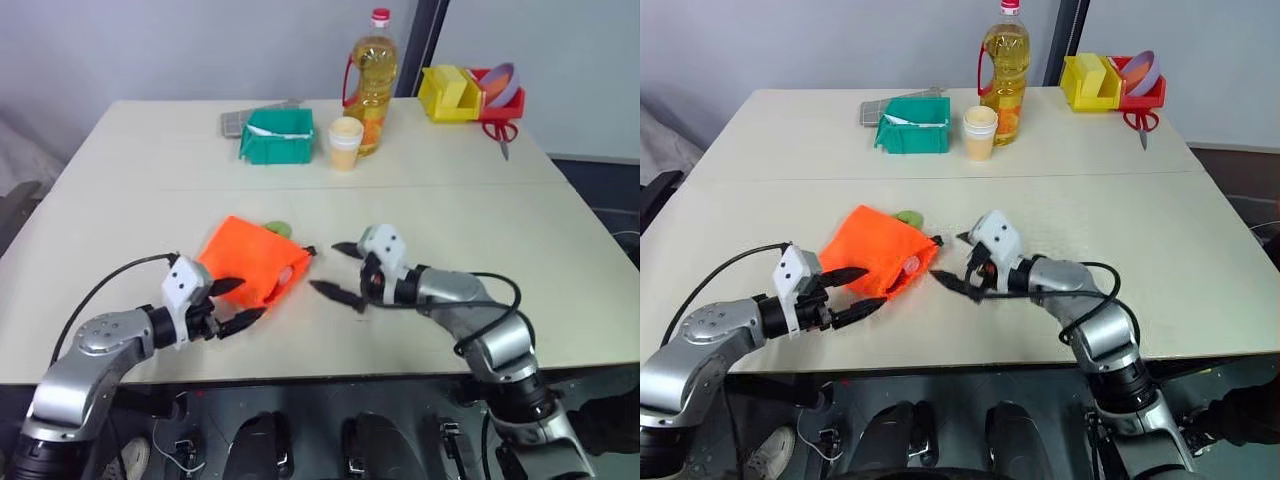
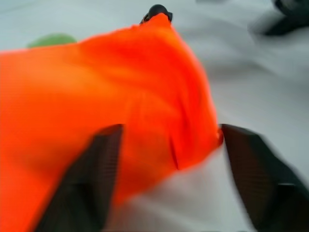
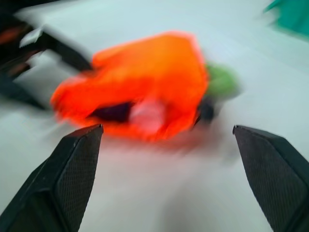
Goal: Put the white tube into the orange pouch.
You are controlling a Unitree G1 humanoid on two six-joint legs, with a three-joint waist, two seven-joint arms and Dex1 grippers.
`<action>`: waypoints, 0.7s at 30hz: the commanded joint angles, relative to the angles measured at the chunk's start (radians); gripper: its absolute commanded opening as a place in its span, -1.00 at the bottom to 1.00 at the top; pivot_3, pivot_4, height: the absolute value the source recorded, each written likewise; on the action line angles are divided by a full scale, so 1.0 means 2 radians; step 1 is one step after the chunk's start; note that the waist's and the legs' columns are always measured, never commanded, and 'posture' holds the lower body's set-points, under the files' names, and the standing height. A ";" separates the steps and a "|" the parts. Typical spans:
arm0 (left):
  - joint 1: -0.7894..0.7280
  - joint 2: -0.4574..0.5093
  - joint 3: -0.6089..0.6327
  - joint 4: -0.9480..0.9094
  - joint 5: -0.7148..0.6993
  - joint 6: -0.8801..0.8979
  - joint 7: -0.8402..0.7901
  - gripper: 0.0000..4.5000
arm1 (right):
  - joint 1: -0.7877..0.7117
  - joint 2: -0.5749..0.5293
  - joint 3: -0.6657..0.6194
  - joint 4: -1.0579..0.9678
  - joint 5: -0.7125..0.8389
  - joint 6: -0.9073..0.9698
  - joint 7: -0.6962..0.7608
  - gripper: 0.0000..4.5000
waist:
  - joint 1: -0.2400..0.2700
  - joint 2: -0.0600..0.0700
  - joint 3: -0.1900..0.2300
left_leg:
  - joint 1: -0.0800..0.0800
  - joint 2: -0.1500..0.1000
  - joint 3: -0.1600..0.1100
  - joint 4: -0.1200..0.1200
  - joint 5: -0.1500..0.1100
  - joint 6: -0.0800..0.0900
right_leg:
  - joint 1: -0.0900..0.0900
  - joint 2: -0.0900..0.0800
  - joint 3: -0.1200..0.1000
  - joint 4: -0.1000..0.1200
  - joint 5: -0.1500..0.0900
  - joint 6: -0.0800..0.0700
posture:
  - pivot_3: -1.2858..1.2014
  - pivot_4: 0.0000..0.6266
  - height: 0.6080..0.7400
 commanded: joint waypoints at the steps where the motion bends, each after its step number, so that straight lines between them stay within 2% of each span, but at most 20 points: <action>1: -0.001 0.003 0.019 -0.029 -0.032 0.002 -0.010 0.76 | -0.036 0.027 -0.030 0.033 0.019 0.016 -0.032 1.00 | -0.002 0.000 0.000 | 0.000 0.000 0.000 0.000 0.000 0.000 | 0.000 0.000 0.000 0.000 0.000 0.000 | 0.03 -0.52 1.00; 5: -0.002 0.002 0.020 -0.031 -0.041 -0.002 -0.007 0.76 | -0.075 0.059 -0.031 0.096 0.011 0.022 -0.066 1.00 | -0.005 0.000 0.000 | 0.000 0.000 0.000 -0.001 0.000 0.000 | 0.000 0.000 0.000 0.000 0.000 0.000 | 0.03 -0.52 1.00; 10: 0.002 0.000 0.011 -0.029 -0.033 -0.013 -0.003 0.76 | -0.127 0.100 -0.016 0.213 -0.029 -0.018 -0.112 1.00 | -0.006 0.000 0.000 | 0.000 0.000 0.001 -0.001 0.001 0.000 | 0.000 0.000 0.000 0.000 0.000 0.000 | 0.03 -0.52 1.00; 21: 0.001 -0.010 0.005 -0.022 -0.031 -0.019 0.007 0.76 | -0.209 0.178 0.001 0.413 -0.074 -0.117 -0.121 1.00 | -0.005 0.000 0.000 | 0.000 0.000 0.001 -0.001 0.003 -0.002 | 0.000 0.000 0.000 0.000 0.001 0.002 | 0.03 -0.52 1.00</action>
